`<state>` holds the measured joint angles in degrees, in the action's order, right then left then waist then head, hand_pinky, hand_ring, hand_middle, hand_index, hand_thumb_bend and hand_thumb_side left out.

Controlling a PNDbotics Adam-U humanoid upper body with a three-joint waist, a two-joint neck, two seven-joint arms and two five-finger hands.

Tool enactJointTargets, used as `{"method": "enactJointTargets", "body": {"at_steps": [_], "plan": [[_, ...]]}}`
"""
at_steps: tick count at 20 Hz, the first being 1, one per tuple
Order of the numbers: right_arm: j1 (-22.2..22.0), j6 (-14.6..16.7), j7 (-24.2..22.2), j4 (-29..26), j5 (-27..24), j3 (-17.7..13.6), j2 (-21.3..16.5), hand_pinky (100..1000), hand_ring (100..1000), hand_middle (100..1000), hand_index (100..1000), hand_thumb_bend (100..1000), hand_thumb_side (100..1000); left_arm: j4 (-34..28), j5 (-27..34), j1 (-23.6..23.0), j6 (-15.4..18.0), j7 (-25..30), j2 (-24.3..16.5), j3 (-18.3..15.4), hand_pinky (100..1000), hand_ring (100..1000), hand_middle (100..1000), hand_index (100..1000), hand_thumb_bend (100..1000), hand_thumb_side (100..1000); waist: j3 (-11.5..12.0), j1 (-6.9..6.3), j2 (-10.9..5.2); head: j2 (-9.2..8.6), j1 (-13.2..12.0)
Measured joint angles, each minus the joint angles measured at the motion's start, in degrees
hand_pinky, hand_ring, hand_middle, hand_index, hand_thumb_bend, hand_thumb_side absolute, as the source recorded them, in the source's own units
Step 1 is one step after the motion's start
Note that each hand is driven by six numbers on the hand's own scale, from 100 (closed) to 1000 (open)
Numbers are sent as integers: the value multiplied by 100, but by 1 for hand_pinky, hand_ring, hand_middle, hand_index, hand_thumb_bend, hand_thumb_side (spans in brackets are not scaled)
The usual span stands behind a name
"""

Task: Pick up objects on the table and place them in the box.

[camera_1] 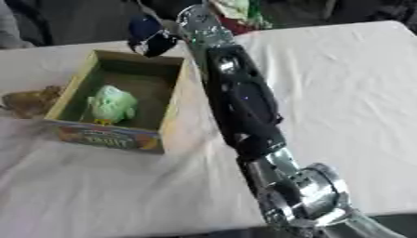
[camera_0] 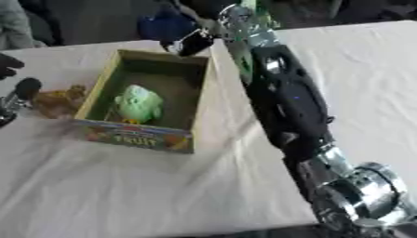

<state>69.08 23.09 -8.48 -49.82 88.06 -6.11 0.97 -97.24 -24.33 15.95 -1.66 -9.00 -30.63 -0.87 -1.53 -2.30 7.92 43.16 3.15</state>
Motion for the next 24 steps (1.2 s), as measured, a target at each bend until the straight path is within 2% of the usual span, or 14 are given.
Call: {"method": "enactJointTargets", "body": {"at_steps": [3,5,6,9,10,11,15,19,24], "plan": [[-10,-20,23,3,-232,-21,-338,743,796,857,906,282,427,171,-70,105,-41,-24,-200,-44,697,675,677,682,865,843,-55,1,-25,0,-40],[-67,-28,15,-1,-363,-26,-497,741,790,852,905,263,427,343,-138,223,-76,34,-419,-43,713,699,697,714,813,753,-90,0,-44,0,-59],[-106,-38,6,-5,-427,-35,-563,741,788,851,904,257,428,458,-187,300,-83,109,-557,-39,722,714,709,734,816,722,-112,-5,-52,0,-72],[-217,-73,-31,-41,-574,-64,-697,740,785,849,904,239,433,873,-454,608,28,601,-1050,76,734,739,733,774,918,654,-168,-25,-90,3,-104],[-252,-85,-45,-54,-605,-71,-719,740,784,849,904,230,341,1036,-587,728,107,854,-1226,141,736,745,735,784,763,658,-187,-33,-110,4,-115],[-276,-98,-59,-70,-631,-81,-735,739,783,848,903,225,439,1185,-721,836,193,1115,-1378,202,737,750,740,792,950,610,-200,-43,-124,6,-122],[-367,-137,-106,-111,-728,-98,-764,738,780,847,901,213,444,1841,-1171,1327,590,2294,-1839,494,720,733,703,774,968,577,-247,-82,-168,14,-157],[-409,-153,-139,-129,-756,-118,-785,737,777,845,899,202,446,2443,-1617,1697,904,3010,-1931,644,711,717,683,757,938,562,-276,-103,-182,55,-177],[-417,-162,-153,-150,-793,-131,-787,737,776,844,898,179,457,3150,-2092,2005,1129,3131,-1758,705,705,705,673,754,866,552,-293,-102,-184,62,-182]]}}
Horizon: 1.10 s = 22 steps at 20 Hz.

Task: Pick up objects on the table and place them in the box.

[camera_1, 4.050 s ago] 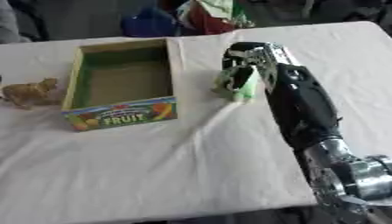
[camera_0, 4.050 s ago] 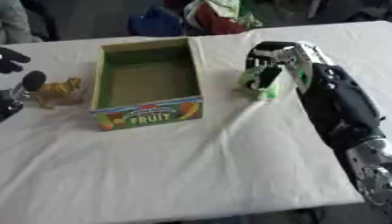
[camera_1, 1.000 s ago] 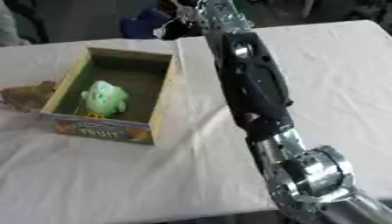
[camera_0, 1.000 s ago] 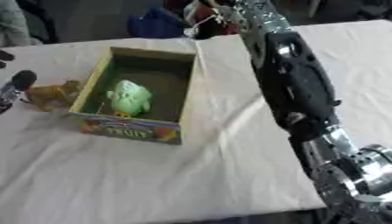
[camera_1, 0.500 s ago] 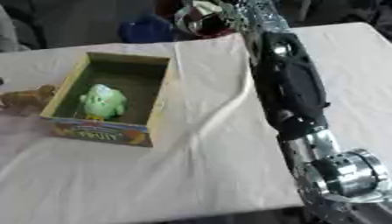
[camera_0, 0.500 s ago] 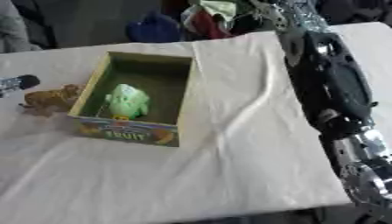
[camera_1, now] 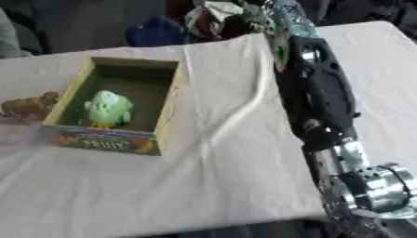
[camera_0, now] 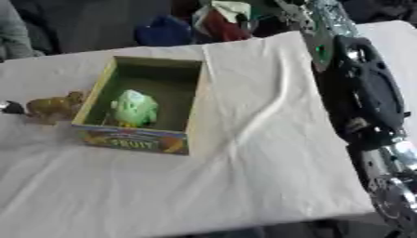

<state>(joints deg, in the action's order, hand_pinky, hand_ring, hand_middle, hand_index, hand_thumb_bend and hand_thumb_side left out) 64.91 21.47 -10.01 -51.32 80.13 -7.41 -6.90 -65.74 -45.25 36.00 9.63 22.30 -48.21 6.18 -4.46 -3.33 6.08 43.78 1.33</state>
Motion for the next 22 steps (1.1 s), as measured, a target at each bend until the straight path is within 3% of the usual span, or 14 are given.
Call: {"method": "enactJointTargets", "body": {"at_steps": [4,13,18,22], "plan": [[-42,-4,-8,-27,-22,-2,0,736,776,844,898,148,473,456,-340,134,105,-81,280,51,704,705,673,753,829,541,-10,10,0,0,-1],[-42,-7,-9,-30,-63,-5,3,736,776,844,897,123,483,1168,-1100,353,139,-492,800,62,687,682,643,724,625,461,-38,59,0,0,-28],[-42,-7,-9,-30,-82,-5,8,736,775,843,897,106,492,1430,-1474,407,88,-910,1007,-11,688,684,645,725,545,439,-57,66,10,0,-220],[-42,-6,-8,-30,-104,-6,13,736,775,843,897,100,501,1562,-1696,456,36,-1207,1129,-47,685,686,646,723,543,437,-60,77,20,0,-373]]}}
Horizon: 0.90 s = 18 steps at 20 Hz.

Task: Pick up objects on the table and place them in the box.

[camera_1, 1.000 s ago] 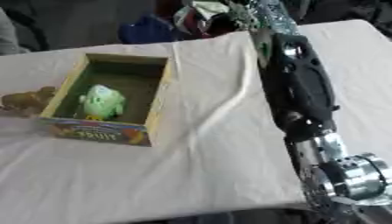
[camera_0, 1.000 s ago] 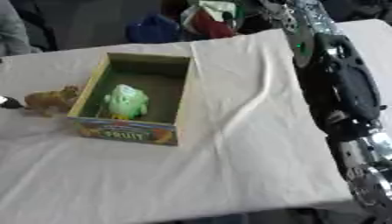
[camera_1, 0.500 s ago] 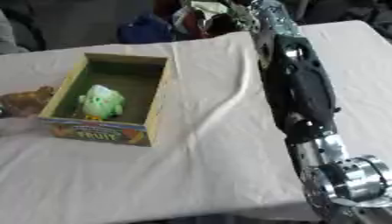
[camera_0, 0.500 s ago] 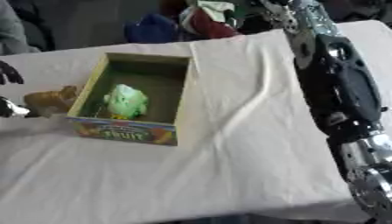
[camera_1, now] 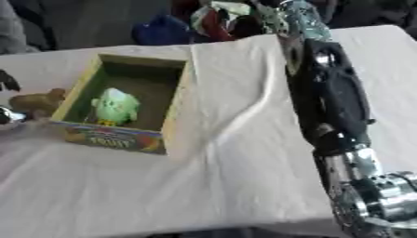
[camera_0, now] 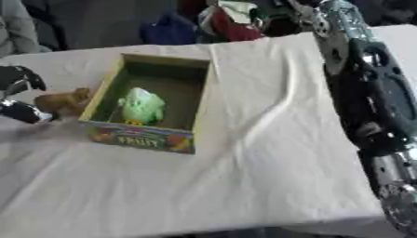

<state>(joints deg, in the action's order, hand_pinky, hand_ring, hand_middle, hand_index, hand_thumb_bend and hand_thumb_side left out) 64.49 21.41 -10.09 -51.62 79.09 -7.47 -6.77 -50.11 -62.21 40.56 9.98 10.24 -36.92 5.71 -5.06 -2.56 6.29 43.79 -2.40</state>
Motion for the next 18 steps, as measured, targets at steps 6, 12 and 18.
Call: {"method": "enactJointTargets", "body": {"at_steps": [6,12,18], "plan": [[-2,2,2,0,-9,0,26,735,774,842,897,100,507,175,-348,41,-67,-261,138,-36,664,662,626,705,478,418,-34,3,22,0,-173],[-4,6,2,0,-35,0,71,735,774,842,897,100,513,396,-676,57,-240,-593,283,-150,609,572,541,631,358,390,-109,21,63,0,-227],[-6,5,-1,0,-53,-15,96,735,773,841,897,100,517,491,-747,57,-322,-1075,373,-235,504,361,322,414,183,396,-126,43,80,0,-228]]}}
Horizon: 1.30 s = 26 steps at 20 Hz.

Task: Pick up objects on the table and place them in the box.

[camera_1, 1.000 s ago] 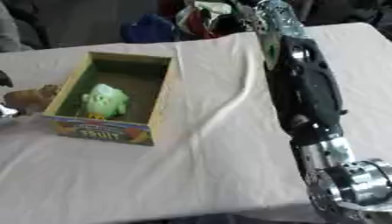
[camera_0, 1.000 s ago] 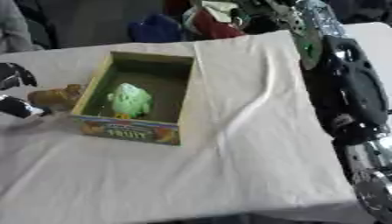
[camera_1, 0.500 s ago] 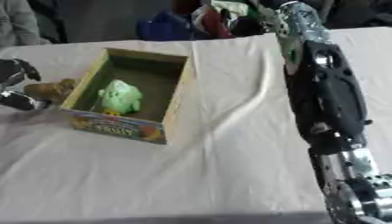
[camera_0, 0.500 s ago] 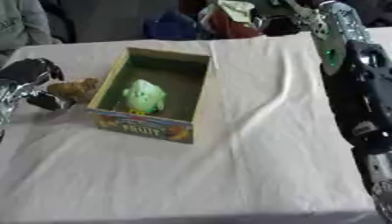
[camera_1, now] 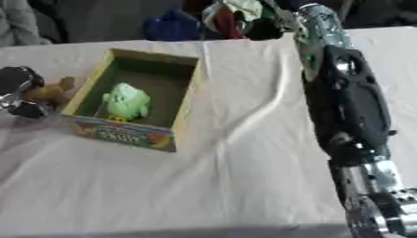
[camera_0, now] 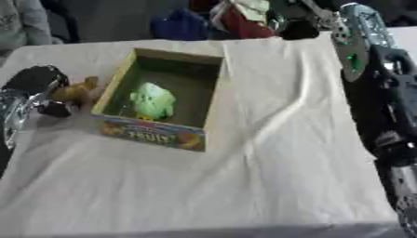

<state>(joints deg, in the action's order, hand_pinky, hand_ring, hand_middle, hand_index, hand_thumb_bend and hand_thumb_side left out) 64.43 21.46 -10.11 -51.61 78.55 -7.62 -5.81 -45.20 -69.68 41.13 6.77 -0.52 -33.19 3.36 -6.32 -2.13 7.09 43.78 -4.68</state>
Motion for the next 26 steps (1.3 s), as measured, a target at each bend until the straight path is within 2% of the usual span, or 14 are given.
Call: {"method": "enactJointTargets", "body": {"at_steps": [2,6,11,17,21,26], "plan": [[-20,-3,-2,0,-1,-12,0,735,773,841,897,100,520,-19,113,0,-32,-187,0,-41,490,336,284,377,164,399,0,-3,0,0,3],[-46,-14,-13,0,-1,-14,0,735,774,842,897,100,521,-195,438,1,-33,-329,-5,-40,487,330,274,367,152,406,6,-14,0,0,14],[-56,-9,-20,1,-1,-16,0,735,774,842,897,100,520,-684,873,144,38,-132,-114,19,491,330,269,363,151,411,26,-25,-12,0,32],[-107,-5,-25,2,-1,-18,2,735,774,841,897,100,524,-1262,1301,533,113,133,-152,264,498,337,278,367,150,412,43,-53,-81,0,39],[-145,21,-51,2,-2,-16,58,735,774,841,897,100,530,-1505,1398,729,279,351,53,538,503,343,285,374,157,419,13,-57,-107,0,39],[-145,42,-72,2,-22,-16,105,735,773,840,896,100,530,-1567,1375,830,540,629,512,867,514,360,301,391,160,421,-60,-53,-107,0,32]]}}
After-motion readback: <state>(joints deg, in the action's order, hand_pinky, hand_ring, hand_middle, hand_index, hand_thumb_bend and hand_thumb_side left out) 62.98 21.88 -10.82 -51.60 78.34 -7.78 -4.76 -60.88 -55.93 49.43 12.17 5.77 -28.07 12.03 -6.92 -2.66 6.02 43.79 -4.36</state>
